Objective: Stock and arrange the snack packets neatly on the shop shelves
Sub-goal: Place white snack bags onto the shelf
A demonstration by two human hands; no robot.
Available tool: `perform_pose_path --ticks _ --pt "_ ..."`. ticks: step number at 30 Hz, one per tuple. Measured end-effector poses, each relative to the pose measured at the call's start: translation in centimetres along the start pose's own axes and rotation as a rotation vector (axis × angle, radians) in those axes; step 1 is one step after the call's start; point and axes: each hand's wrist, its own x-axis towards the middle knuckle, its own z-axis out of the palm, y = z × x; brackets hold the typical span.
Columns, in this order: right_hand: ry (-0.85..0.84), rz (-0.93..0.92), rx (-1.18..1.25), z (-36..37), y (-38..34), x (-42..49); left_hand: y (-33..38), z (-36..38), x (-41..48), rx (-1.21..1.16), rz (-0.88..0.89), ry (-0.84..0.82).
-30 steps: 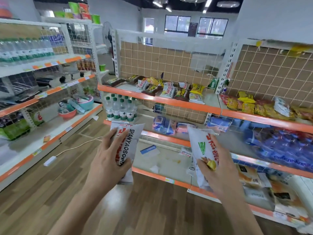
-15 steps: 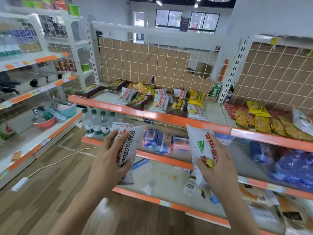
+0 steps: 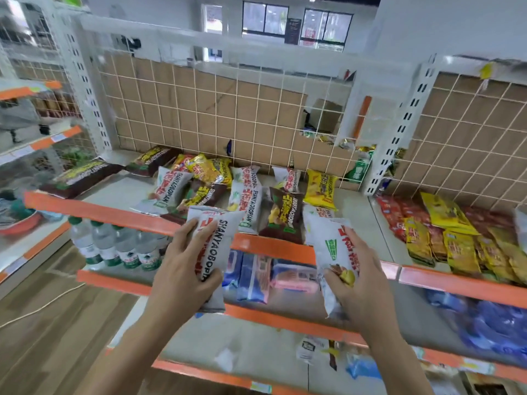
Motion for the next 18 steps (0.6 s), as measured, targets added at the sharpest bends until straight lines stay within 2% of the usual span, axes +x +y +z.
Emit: perform_pose_path --ticks 10,18 --pt "0.122 0.089 -0.107 2.4 2.0 9.6 -1.6 5.9 13.6 -0.083 0.095 -0.121" --pt "0.197 0.171 -0.200 1.5 5.3 14.9 -0.4 11.1 19.8 -0.136 0.161 -0.193"
